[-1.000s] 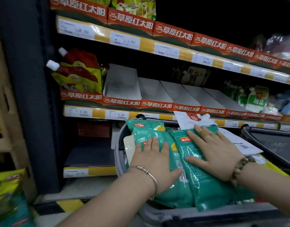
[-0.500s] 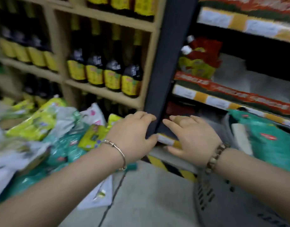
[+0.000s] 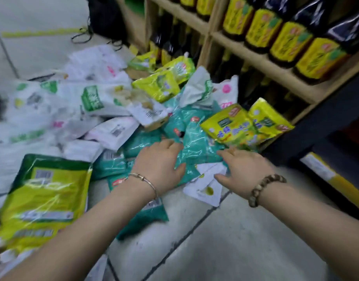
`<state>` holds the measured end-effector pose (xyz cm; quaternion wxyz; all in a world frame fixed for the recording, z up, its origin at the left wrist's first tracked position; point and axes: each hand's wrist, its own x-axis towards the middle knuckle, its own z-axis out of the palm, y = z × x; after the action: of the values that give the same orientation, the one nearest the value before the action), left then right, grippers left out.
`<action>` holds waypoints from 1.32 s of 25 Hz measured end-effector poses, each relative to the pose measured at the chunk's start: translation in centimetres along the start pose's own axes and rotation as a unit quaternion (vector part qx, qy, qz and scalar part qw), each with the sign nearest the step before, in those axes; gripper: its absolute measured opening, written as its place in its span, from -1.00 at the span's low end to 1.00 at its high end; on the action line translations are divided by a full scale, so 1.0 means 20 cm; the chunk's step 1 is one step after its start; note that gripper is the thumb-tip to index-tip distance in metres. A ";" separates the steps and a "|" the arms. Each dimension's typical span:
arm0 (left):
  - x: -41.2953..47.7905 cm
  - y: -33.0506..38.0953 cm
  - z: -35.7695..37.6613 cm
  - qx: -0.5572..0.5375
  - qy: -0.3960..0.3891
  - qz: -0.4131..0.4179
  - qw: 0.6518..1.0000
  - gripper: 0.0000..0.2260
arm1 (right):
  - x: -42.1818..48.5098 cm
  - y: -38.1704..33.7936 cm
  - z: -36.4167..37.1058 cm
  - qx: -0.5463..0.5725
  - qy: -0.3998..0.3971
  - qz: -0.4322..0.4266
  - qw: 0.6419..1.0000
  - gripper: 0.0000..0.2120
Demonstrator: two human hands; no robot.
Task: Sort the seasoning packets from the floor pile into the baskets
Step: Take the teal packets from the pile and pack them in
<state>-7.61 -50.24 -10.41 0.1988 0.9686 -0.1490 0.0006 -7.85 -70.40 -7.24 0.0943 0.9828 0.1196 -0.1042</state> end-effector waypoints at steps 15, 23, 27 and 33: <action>-0.40 -0.58 0.45 -0.110 -0.026 -0.243 0.963 -0.60 | 0.28 -0.65 0.56 0.292 -0.185 0.064 0.936 -0.48; -0.39 -0.63 0.51 -0.246 -0.002 -0.343 0.906 -0.62 | 0.40 -0.81 0.67 0.461 -0.205 0.272 0.819 -0.19; -0.39 -0.61 0.53 -0.285 0.013 -0.343 0.895 -0.64 | 0.31 -0.81 0.74 0.579 -0.225 0.263 0.738 -0.23; -0.33 -0.56 0.56 -0.352 -0.015 -0.300 0.887 -0.71 | 0.11 -0.75 0.78 0.713 -0.117 0.295 0.625 -0.93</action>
<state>-11.31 -42.78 -25.45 0.5148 0.8338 0.1549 -0.1259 -12.47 -58.81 -25.15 -0.5967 0.7051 -0.3008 -0.2373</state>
